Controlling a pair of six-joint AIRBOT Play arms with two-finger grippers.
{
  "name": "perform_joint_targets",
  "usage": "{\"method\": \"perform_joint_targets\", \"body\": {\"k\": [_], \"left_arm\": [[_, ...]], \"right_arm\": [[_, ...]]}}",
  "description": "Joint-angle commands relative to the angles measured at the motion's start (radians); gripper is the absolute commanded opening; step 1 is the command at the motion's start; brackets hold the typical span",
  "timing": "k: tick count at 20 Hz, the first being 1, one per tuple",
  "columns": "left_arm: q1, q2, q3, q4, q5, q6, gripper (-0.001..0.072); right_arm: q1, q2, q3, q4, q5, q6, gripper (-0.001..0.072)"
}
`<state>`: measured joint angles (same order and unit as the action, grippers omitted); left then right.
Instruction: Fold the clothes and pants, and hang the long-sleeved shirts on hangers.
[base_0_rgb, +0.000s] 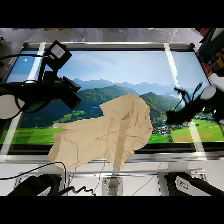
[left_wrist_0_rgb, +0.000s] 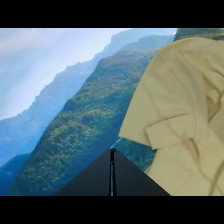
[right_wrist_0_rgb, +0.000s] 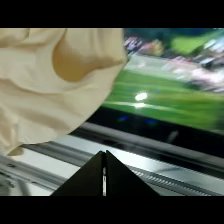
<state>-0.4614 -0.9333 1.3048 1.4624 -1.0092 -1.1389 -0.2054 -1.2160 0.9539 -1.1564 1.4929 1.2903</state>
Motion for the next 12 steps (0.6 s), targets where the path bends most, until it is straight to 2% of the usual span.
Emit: {"method": "perform_joint_targets", "body": {"k": [1,2,3,4,5,7,8,9,12], "left_arm": [[0.003,-0.013,0.0,0.034,-0.005,0.0,0.0033],[0.003,-0.02,0.0,0.034,-0.005,-0.001,0.0187],[0.004,-0.026,0.0,0.038,-0.005,-0.024,0.0411],[0.011,-0.032,0.0,0.056,-0.006,-0.089,0.0496],[0.026,-0.033,0.0,0.083,-0.018,-0.132,0.0492],[0.098,-0.033,0.0,0.108,-0.089,-0.148,0.047],[0.158,-0.034,0.0,0.107,-0.143,-0.149,0.0467],[0.225,-0.035,0.0,0.106,-0.198,-0.149,0.0463],[0.476,-0.036,-0.002,0.043,-0.3,-0.148,0.0463]], "right_arm": [[-0.062,0.034,-0.356,0.264,-0.213,-0.053,0.0047],[-0.062,0.034,-0.428,0.317,-0.288,-0.054,0.017],[-0.062,0.034,-0.481,0.367,-0.346,-0.054,0.0292],[-0.061,0.034,-0.527,0.409,-0.396,-0.054,0.0327],[-0.062,0.034,-0.559,0.432,-0.431,-0.054,0.0327],[-0.062,0.028,-0.597,0.438,-0.466,-0.055,0.0333],[-0.061,0.021,-0.606,0.443,-0.475,-0.055,0.039],[-0.061,0.013,-0.607,0.451,-0.484,-0.055,0.041],[-0.055,0.0,-0.607,0.468,-0.554,-0.055,0.0406]]}}
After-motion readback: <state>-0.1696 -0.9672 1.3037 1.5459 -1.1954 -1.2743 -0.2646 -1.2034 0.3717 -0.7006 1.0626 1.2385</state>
